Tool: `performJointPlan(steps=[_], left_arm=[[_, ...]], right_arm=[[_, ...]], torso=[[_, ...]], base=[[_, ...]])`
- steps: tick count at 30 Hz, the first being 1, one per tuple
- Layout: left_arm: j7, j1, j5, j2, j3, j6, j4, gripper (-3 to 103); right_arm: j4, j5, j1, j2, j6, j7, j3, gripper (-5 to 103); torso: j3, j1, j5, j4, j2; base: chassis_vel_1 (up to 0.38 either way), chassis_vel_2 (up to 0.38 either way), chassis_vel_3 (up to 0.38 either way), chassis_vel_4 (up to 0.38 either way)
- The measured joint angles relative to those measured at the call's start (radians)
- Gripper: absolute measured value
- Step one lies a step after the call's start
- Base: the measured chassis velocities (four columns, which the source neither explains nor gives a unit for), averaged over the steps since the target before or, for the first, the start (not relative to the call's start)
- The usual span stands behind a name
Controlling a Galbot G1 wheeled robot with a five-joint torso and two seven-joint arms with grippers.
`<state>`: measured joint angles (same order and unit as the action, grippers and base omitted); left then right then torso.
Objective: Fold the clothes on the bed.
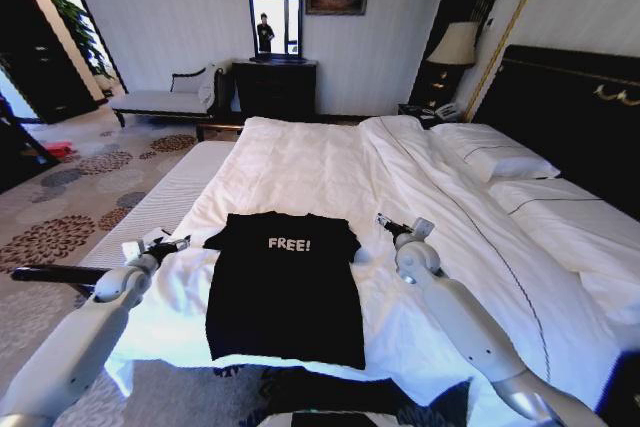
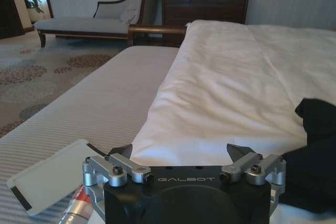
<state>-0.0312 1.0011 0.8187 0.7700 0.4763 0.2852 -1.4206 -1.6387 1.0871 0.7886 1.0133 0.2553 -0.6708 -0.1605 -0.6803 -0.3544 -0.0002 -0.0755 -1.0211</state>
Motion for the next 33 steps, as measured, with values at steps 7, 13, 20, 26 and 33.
performJointPlan(steps=[7, 13, 20, 26, 33], left_arm=[[-0.013, -0.01, 0.027, 0.004, -0.049, 0.015, -0.114, 100], [-0.039, -0.085, -0.023, 0.028, -0.262, 0.037, -0.166, 100], [-0.088, -0.214, -0.083, 0.09, -0.463, 0.071, -0.086, 100], [-0.105, -0.246, -0.097, 0.098, -0.489, 0.088, -0.04, 100], [-0.119, -0.273, -0.094, 0.089, -0.459, 0.096, -0.004, 100]], right_arm=[[0.0, -0.005, 0.013, -0.002, 0.001, -0.001, -0.003, 100], [-0.001, -0.005, 0.02, -0.003, 0.002, -0.009, -0.007, 100], [-0.007, -0.004, 0.025, 0.0, 0.01, -0.031, -0.015, 100], [-0.005, -0.003, 0.032, -0.005, 0.013, -0.032, -0.03, 100], [0.013, -0.007, 0.033, 0.004, 0.014, -0.035, -0.031, 100]], torso=[[0.0, 0.0, 0.0004, -0.0002, 0.0], [0.0, 0.0, 0.0003, -0.0001, 0.0], [0.0, 0.0, 0.0002, -0.0003, 0.0], [0.0, 0.0, 0.0003, 0.0002, 0.0], [0.0, 0.0, 0.0002, 0.0, 0.0]], base=[[0.0, 0.0, 0.0, 0.0], [0.0, 0.0, 0.0, 0.0], [0.0, 0.0, 0.0, 0.0], [0.0, 0.0, 0.0, 0.0], [0.0, 0.0, 0.0, 0.0]])
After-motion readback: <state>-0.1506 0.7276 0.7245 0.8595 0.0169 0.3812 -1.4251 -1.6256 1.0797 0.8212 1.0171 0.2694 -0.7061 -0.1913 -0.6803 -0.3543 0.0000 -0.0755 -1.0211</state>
